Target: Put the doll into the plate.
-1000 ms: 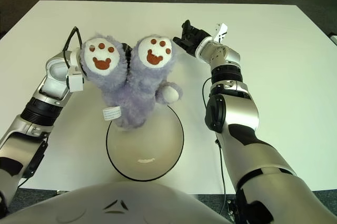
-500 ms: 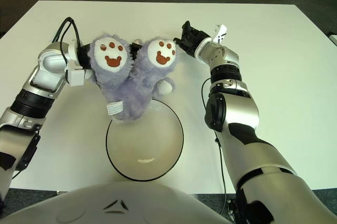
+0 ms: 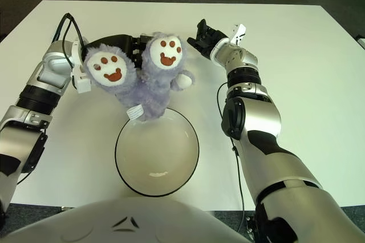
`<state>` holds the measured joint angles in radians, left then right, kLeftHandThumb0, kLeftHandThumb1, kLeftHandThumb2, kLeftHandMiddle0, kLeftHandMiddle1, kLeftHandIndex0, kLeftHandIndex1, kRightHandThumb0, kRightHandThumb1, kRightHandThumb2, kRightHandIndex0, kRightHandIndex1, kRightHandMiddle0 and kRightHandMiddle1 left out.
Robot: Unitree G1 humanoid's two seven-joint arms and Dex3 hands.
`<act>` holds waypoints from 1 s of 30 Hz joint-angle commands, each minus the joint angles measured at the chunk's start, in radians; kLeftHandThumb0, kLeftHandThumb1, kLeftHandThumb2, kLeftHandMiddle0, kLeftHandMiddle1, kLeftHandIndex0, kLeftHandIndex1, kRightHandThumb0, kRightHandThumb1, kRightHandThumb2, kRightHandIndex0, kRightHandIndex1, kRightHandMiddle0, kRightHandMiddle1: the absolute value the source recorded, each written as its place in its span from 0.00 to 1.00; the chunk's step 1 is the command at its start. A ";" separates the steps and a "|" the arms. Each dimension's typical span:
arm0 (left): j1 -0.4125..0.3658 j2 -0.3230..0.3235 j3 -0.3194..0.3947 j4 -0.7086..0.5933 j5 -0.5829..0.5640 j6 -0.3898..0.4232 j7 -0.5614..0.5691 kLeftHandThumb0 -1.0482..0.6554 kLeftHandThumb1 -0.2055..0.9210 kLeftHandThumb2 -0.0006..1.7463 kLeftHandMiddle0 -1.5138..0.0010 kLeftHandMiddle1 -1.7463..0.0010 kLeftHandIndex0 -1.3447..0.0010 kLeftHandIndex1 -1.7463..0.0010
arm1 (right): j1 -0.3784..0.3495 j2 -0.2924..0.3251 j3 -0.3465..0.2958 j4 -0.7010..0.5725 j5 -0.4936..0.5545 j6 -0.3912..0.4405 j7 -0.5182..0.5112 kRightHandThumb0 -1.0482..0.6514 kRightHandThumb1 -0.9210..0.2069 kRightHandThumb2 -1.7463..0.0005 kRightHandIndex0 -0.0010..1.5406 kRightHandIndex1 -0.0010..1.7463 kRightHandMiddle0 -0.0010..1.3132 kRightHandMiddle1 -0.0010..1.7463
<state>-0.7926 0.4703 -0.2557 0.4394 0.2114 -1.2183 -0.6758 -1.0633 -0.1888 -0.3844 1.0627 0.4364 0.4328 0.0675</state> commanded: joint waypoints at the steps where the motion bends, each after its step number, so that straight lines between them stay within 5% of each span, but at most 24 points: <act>1: -0.044 0.009 0.002 0.046 0.020 -0.051 0.041 0.32 0.60 0.54 0.94 0.53 1.00 0.52 | -0.029 -0.011 -0.001 0.017 -0.015 -0.015 0.009 0.61 0.76 0.19 0.08 0.68 0.02 0.79; 7: -0.079 0.031 -0.035 0.101 0.000 -0.094 0.043 0.23 0.71 0.46 0.94 0.64 1.00 0.61 | -0.040 -0.013 0.002 0.031 -0.030 -0.018 0.005 0.61 0.76 0.20 0.07 0.68 0.02 0.80; 17: -0.096 0.064 -0.108 0.108 -0.097 -0.079 0.017 0.17 0.82 0.40 0.94 0.69 1.00 0.62 | -0.052 -0.013 -0.003 0.047 -0.040 -0.016 0.011 0.62 0.76 0.19 0.06 0.68 0.03 0.81; 30: -0.053 0.109 -0.156 -0.008 -0.275 0.037 -0.076 0.22 0.82 0.40 0.87 0.66 1.00 0.57 | -0.050 -0.009 0.008 0.048 -0.062 -0.038 -0.001 0.60 0.75 0.20 0.06 0.71 0.05 0.82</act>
<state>-0.8592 0.5677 -0.4115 0.4580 -0.0377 -1.1876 -0.7376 -1.0949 -0.1925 -0.3808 1.1052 0.3848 0.4086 0.0699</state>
